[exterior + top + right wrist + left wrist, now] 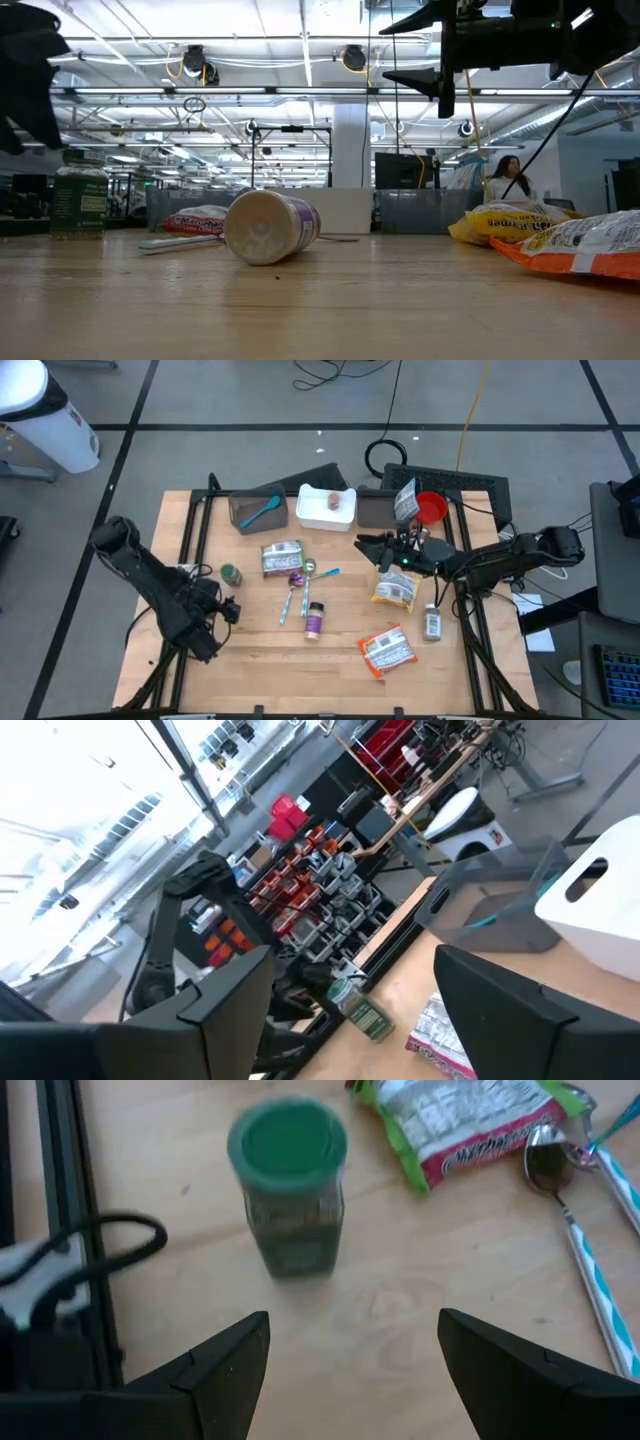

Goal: Pick & Place Food Item
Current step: Put the green seasoning bottle into the white bin

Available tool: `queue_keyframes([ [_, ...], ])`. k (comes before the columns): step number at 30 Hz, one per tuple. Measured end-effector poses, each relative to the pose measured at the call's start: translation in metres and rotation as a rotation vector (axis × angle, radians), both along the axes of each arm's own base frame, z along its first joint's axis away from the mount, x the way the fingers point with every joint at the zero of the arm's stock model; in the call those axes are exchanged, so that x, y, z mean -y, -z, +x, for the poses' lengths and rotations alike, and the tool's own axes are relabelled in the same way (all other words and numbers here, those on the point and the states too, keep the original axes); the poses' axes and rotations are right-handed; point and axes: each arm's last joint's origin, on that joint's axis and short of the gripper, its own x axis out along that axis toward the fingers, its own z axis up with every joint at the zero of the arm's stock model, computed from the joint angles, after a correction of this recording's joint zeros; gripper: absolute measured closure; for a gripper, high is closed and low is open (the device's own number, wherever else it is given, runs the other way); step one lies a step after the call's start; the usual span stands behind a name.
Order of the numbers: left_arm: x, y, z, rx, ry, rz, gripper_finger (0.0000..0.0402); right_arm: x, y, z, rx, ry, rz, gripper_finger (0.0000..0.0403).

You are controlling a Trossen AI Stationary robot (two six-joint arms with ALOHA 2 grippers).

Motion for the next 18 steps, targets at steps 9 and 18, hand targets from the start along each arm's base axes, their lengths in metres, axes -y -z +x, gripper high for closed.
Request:
queue_keyframes([
  [9, 0.007, 0.017, 0.003, -0.031, -0.041, 0.068, 0.0105, 0.0, 0.005, 0.001, -0.059, 0.009, -0.03, 0.0133],
  [18, -0.004, 0.043, 0.007, -0.015, -0.098, 0.112, 0.0105, 0.0, 0.008, 0.002, -0.08, 0.01, -0.032, 0.0133],
])
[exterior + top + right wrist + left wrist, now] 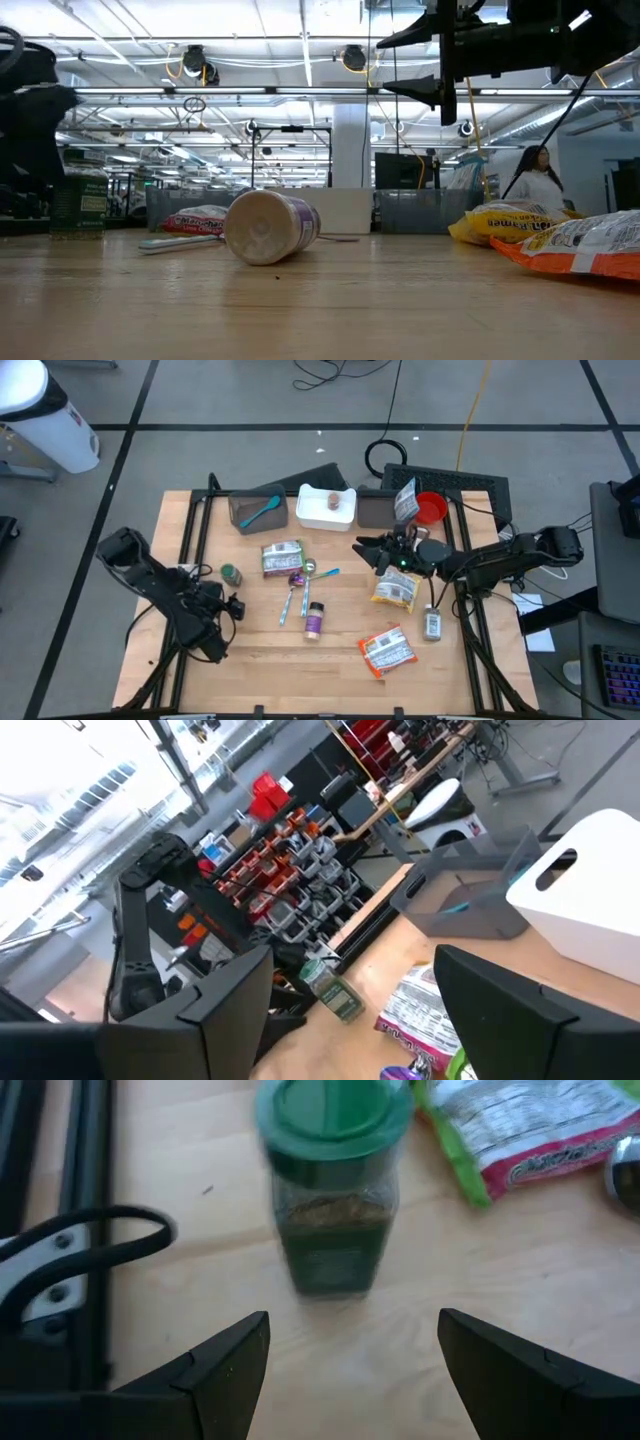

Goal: Pick & Place Food Item
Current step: Put the green seasoning bottle into the white bin

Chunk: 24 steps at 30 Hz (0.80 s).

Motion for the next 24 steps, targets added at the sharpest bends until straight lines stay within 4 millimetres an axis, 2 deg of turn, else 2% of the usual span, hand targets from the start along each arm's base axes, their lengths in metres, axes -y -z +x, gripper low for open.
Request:
queue_keyframes([
  [9, -0.004, 0.017, 0.01, -0.05, -0.063, 0.082, 0.0105, 0.0, 0.005, 0.0, -0.081, 0.0, -0.076, 0.0133],
  [14, -0.01, 0.024, 0.022, 0.037, -0.073, 0.08, 0.0105, 0.0, 0.005, 0.0, -0.086, 0.0, -0.087, 0.0133],
  [24, -0.042, 0.036, 0.025, 0.013, -0.208, 0.107, 0.0105, -0.001, 0.006, 0.001, -0.089, -0.035, -0.09, 0.0133],
])
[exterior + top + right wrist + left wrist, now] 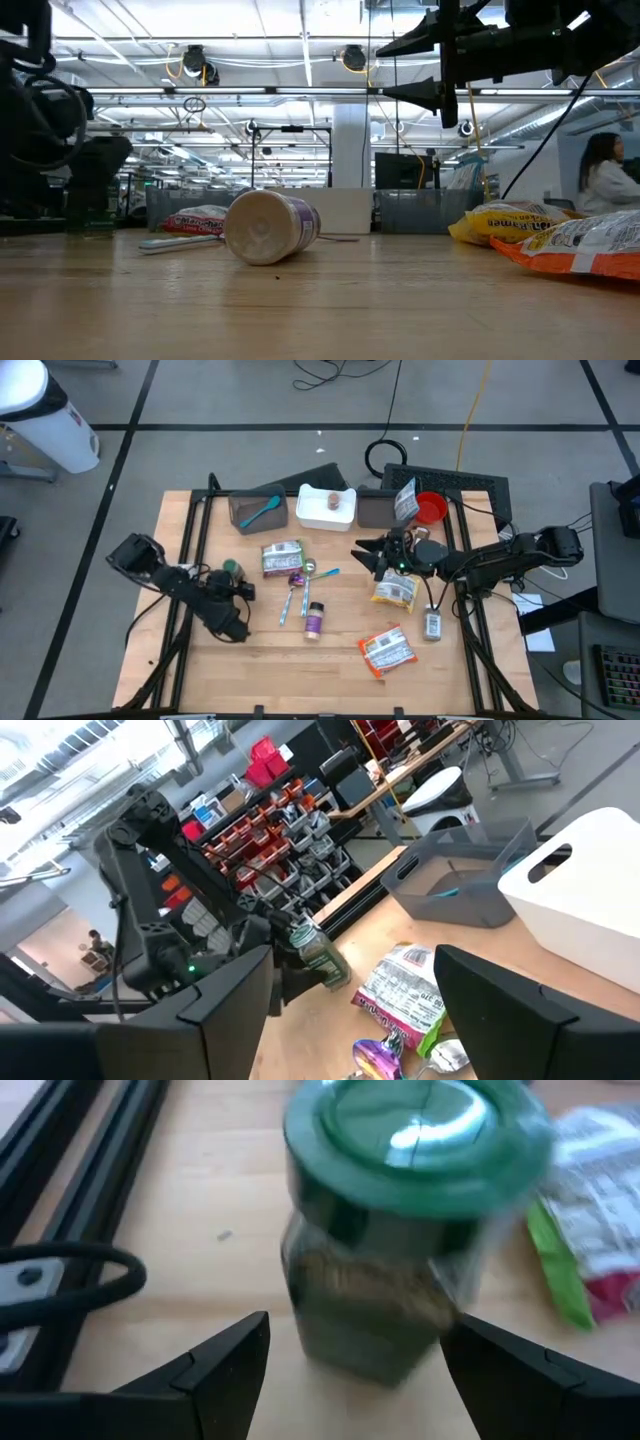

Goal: Pick & Place Food Item
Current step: Put the green seasoning bottle into the white bin

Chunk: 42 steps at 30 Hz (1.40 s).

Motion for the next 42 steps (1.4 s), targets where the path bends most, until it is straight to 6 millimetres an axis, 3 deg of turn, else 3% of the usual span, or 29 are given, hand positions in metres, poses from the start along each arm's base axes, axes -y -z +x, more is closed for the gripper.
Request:
queue_keyframes([
  [13, -0.029, 0.026, 0.001, 0.086, -0.012, 0.014, 0.0105, -0.001, 0.0, 0.0, -0.009, -0.022, -0.028, 0.0133],
  [28, -0.026, 0.032, 0.001, 0.078, 0.049, -0.024, 0.0107, -0.001, 0.0, 0.0, -0.01, -0.022, -0.028, 0.0133],
  [36, -0.026, 0.032, 0.001, 0.073, 0.045, -0.035, 0.0191, -0.001, 0.004, 0.0, -0.047, -0.022, -0.025, 0.0133],
  [42, -0.026, 0.032, 0.001, 0.075, 0.044, -0.037, 0.0196, -0.001, 0.004, 0.0, -0.047, -0.022, -0.027, 0.0133],
])
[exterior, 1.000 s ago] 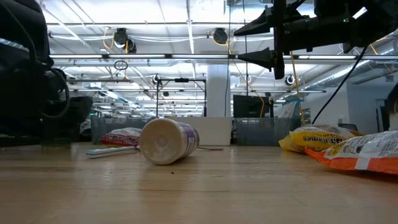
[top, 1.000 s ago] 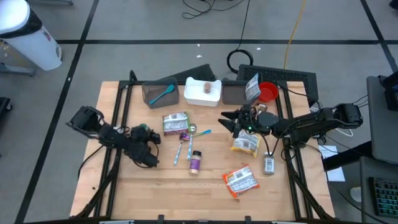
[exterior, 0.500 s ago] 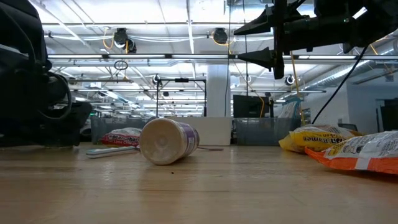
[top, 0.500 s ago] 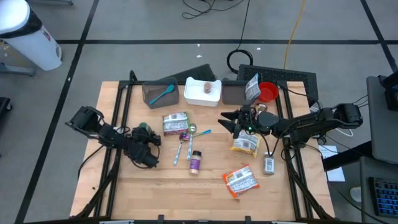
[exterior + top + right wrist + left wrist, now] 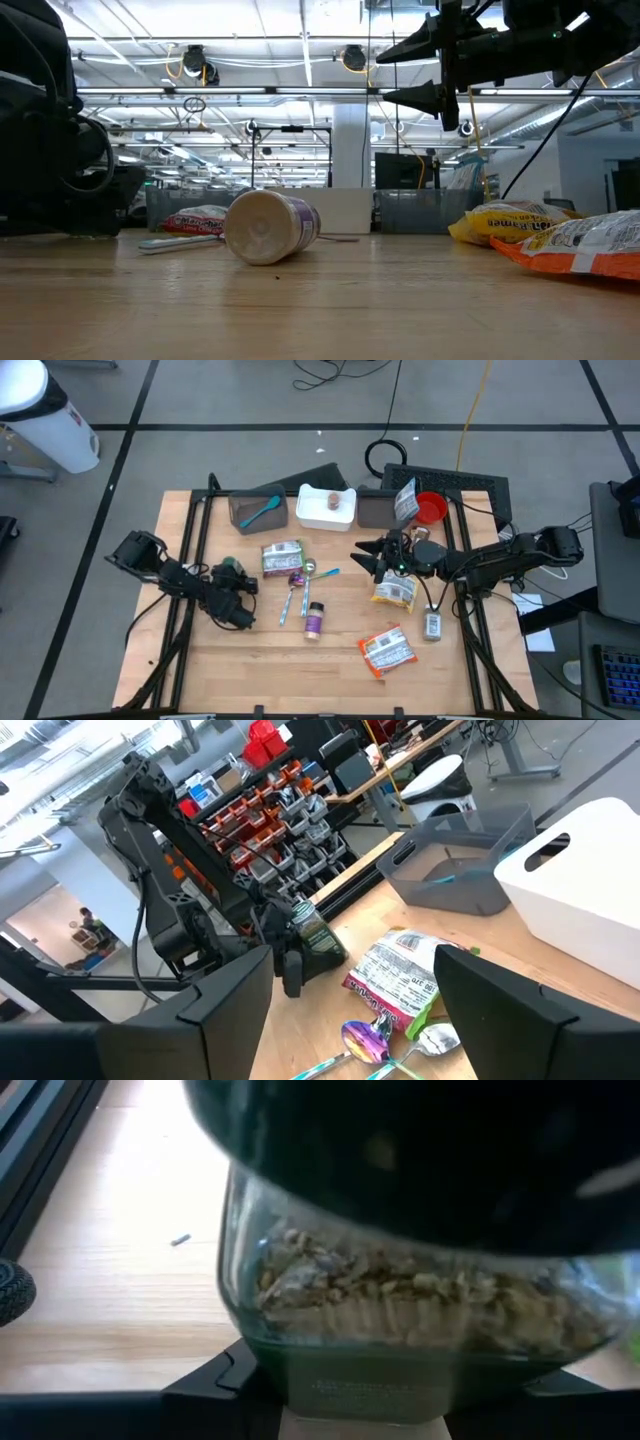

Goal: Pick & Place Food Item
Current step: Put the green seasoning bottle into the white bin

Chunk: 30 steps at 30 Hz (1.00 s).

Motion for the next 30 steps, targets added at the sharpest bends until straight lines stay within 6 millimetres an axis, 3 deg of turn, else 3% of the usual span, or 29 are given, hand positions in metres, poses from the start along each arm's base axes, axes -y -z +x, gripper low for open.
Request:
queue_keyframes([
  [7, 0.001, -0.014, 0.001, 0.035, 0.044, -0.058, 0.0191, 0.0, 0.002, 0.0, -0.022, 0.0, -0.004, 0.0133],
  [16, -0.003, -0.066, -0.002, 0.154, 0.255, -0.09, 0.0196, 0.0, 0.002, 0.0, -0.023, -0.001, -0.014, 0.0133],
  [20, -0.003, -0.106, 0.0, 0.251, 0.382, -0.11, 0.0196, -0.001, -0.003, 0.0, 0.025, -0.052, -0.023, 0.0133],
  [24, -0.004, -0.163, -0.003, 0.354, 0.55, -0.083, 0.0196, -0.002, -0.018, 0.005, 0.083, -0.123, -0.038, 0.0133],
  [30, -0.016, -0.245, -0.013, 0.452, 0.706, 0.03, 0.0196, -0.001, -0.072, 0.028, 0.038, -0.193, -0.202, 0.0133],
])
